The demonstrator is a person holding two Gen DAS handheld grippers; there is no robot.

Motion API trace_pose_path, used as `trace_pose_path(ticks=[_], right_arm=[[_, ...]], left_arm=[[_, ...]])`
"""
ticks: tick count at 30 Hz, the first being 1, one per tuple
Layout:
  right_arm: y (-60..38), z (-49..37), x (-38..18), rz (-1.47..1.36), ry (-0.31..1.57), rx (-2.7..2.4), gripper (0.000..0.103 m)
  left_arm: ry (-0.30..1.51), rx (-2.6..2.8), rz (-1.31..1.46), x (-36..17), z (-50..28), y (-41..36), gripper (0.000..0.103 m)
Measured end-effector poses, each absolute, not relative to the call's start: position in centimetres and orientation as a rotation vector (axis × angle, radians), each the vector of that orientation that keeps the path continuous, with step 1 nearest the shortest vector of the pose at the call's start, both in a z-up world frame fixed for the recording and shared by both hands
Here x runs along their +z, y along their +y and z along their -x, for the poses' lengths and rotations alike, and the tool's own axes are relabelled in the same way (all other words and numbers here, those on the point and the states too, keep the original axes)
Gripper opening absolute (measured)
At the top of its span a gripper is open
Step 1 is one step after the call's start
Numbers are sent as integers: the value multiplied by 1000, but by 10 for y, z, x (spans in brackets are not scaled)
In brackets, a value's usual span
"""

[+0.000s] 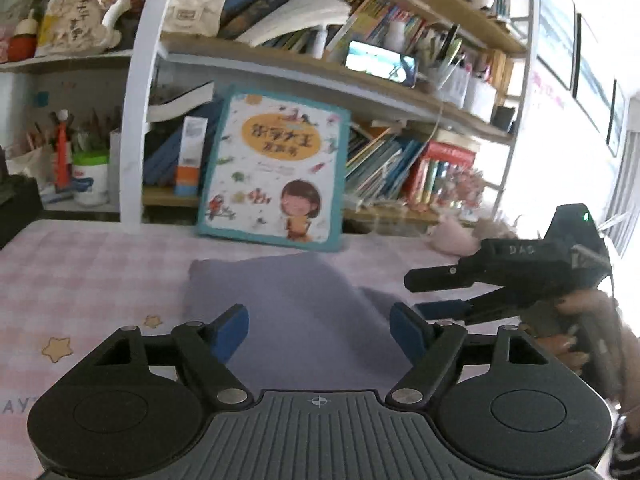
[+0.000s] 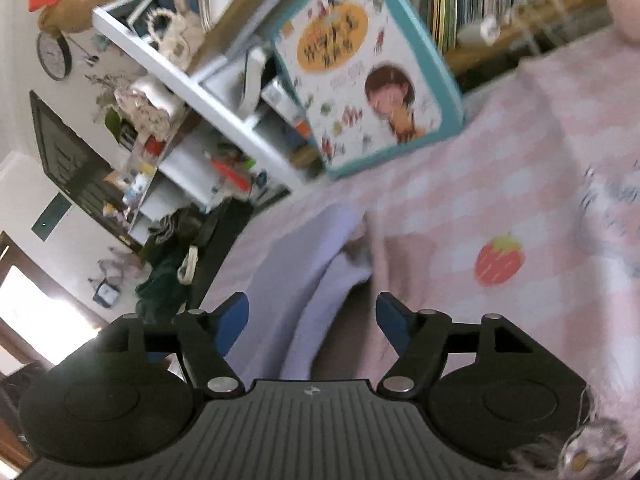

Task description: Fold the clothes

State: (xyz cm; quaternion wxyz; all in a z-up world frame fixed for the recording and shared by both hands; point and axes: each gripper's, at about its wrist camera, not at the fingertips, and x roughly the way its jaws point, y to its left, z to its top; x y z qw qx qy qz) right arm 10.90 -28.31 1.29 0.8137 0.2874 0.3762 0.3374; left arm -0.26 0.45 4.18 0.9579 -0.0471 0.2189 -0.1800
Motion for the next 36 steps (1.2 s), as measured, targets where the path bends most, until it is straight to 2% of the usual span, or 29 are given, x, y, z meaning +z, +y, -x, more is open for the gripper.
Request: trace_pose_path(ticks=[2, 4, 6, 7, 11, 13, 16, 21, 24, 30, 36], right_arm=[[-269, -113, 10, -590, 823, 716, 69], [-256, -118, 7, -574, 832, 718, 68], [-246, -127, 2, -596, 839, 724, 68], [-241, -130, 1, -585, 835, 715, 67], [-223, -140, -3, -500, 801, 674, 64], [-216, -141, -1, -427, 765, 660, 57], [-210, -140, 14, -288, 640, 598, 54], [-238, -140, 43, -405, 500, 625, 54], [-240, -132, 49, -328, 540, 578, 54], [-229, -106, 24, -259, 736, 628, 52], [-222, -80, 24, -265, 712, 637, 49]], left_arm=[[430, -349, 72, 38, 4, 4, 69], [425, -349, 26, 30, 4, -4, 49], [433, -362, 2, 24, 4, -8, 37], [440, -371, -3, 21, 4, -9, 35], [462, -396, -36, 15, 6, -10, 35], [473, -404, -37, 14, 5, -8, 35], [483, -416, -36, 14, 5, -7, 35], [485, -420, -9, 14, 3, -4, 36], [485, -424, 14, 14, 2, -1, 37], [484, -433, 28, 13, 0, 1, 37], [495, -430, 18, 14, -3, -1, 37]])
